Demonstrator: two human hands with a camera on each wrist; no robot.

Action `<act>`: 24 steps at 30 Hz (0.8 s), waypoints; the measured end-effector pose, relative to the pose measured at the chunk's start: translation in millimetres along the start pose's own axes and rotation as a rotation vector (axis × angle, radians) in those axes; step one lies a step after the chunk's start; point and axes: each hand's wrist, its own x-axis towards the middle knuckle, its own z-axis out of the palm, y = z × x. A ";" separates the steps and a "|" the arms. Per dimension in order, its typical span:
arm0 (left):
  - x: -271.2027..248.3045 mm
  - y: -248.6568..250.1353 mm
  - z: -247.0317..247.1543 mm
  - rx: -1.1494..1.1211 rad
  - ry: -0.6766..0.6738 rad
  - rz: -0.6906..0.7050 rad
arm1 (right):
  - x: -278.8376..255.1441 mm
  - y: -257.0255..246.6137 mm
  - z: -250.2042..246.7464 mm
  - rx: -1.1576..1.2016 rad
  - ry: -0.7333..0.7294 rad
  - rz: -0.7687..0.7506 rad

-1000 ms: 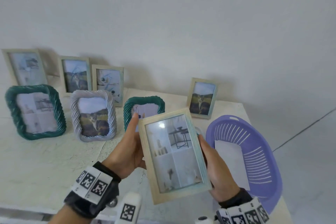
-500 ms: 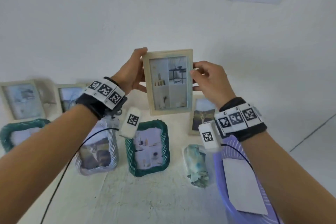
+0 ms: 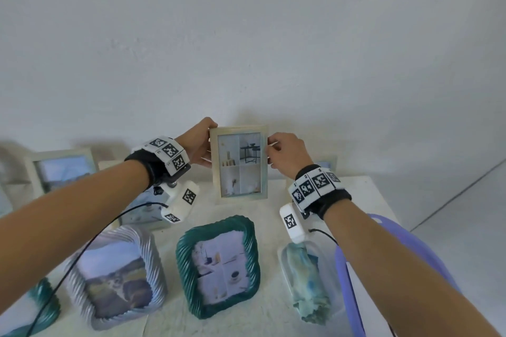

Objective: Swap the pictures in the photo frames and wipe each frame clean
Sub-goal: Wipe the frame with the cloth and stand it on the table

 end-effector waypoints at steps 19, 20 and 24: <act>33.2 -63.0 -15.0 -0.022 -0.044 -0.176 | 2.2 39.9 51.5 -0.146 -0.155 0.017; 32.4 -61.0 -13.7 -0.011 -0.025 -0.164 | 1.7 40.1 50.6 -0.153 -0.161 0.020; 24.3 -47.9 -13.0 0.174 0.074 -0.059 | -0.7 35.7 42.3 -0.190 -0.196 0.063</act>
